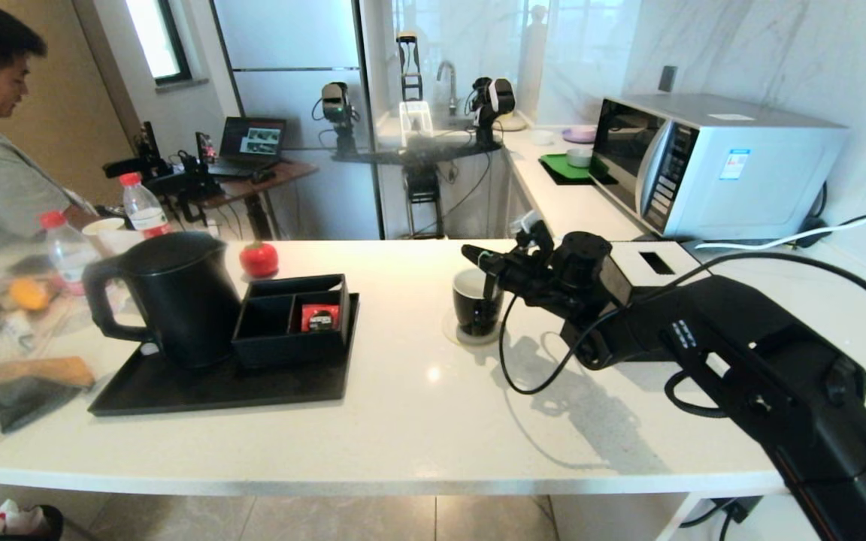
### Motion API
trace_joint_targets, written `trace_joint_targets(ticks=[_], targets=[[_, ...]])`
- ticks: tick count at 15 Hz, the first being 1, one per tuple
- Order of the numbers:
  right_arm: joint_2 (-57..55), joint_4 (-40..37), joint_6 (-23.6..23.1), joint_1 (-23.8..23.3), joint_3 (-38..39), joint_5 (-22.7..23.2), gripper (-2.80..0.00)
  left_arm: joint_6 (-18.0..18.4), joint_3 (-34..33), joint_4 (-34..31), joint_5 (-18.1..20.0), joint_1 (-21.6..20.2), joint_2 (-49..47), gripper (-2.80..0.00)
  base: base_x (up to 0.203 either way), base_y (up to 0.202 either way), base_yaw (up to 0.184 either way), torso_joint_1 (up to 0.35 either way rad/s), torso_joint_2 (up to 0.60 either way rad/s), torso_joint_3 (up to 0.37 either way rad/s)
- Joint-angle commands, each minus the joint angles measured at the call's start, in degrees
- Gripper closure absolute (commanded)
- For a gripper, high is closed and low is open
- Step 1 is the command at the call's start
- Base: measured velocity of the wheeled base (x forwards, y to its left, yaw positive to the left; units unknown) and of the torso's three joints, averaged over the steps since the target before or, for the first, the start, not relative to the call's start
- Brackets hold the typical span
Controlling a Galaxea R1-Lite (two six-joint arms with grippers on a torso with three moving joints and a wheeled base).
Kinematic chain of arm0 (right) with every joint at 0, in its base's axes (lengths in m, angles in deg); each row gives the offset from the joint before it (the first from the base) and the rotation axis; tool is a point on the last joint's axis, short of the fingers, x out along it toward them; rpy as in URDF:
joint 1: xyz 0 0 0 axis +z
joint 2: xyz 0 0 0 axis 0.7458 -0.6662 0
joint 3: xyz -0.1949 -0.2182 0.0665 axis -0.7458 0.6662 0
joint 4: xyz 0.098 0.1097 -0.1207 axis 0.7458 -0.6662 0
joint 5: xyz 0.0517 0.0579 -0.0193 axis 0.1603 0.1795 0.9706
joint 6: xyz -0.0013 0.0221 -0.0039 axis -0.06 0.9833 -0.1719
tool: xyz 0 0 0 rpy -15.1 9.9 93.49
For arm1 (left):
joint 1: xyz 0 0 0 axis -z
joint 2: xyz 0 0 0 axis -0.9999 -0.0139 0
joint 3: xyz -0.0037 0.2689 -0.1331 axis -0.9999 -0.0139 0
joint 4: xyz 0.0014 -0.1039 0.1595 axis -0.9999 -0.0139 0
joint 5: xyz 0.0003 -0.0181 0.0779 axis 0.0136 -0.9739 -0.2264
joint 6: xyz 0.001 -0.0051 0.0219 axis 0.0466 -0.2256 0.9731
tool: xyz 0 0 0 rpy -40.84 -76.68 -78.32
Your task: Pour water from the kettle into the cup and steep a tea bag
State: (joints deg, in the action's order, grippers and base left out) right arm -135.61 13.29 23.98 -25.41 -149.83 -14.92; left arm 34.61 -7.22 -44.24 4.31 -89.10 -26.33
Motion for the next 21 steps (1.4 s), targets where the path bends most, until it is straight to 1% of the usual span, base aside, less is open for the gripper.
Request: trace_joint_targets(ticks=[1, 6, 7, 10, 11, 12, 14, 16, 21], targets=[[0.98, 0.38, 0.0, -0.11, 0.02, 0.22, 0.0, 0.02, 0.0, 0.0, 0.03, -0.01, 0.0, 0.0, 0.0, 0.0, 0.0, 0.0, 0.0, 0.0], [6.0, -0.34, 0.21, -0.41, -0.99, 0.28, 0.0, 0.02, 0.0, 0.0, 0.03, -0.01, 0.0, 0.0, 0.0, 0.0, 0.0, 0.0, 0.0, 0.0], [6.3, -0.94, 0.28, -0.41, -2.99, 0.29, 0.0, 0.02, 0.0, 0.0, 0.03, -0.01, 0.0, 0.0, 0.0, 0.0, 0.0, 0.0, 0.0, 0.0], [6.44, -6.11, 0.28, -0.35, -10.37, 0.31, 0.0, 0.02, 0.0, 0.0, 0.03, -0.01, 0.0, 0.0, 0.0, 0.0, 0.0, 0.0, 0.0, 0.0], [6.29, -7.3, 0.26, -0.32, -11.08, 0.31, 0.0, 0.02, 0.0, 0.0, 0.03, -0.01, 0.0, 0.0, 0.0, 0.0, 0.0, 0.0, 0.0, 0.0], [6.2, -6.94, 0.25, -0.32, -10.61, 0.31, 0.0, 0.02, 0.0, 0.0, 0.03, -0.01, 0.0, 0.0, 0.0, 0.0, 0.0, 0.0, 0.0, 0.0], [5.81, -6.26, 0.06, -0.32, -8.71, 0.31, 0.0, 0.02, 0.0, 0.0, 0.03, -0.01, 0.0, 0.0, 0.0, 0.0, 0.0, 0.0, 0.0, 0.0], [5.23, -3.86, 0.0, -0.26, -5.26, 0.31, 0.0, 0.02, 0.0, 0.0, 0.03, -0.01, 0.0, 0.0, 0.0, 0.0, 0.0, 0.0, 0.0, 0.0], [4.85, 5.56, -0.08, -0.03, 9.59, 0.31, 0.0, 0.02, 0.0, 0.0, 0.03, -0.01, 0.0, 0.0, 0.0, 0.0, 0.0, 0.0, 0.0, 0.0]])
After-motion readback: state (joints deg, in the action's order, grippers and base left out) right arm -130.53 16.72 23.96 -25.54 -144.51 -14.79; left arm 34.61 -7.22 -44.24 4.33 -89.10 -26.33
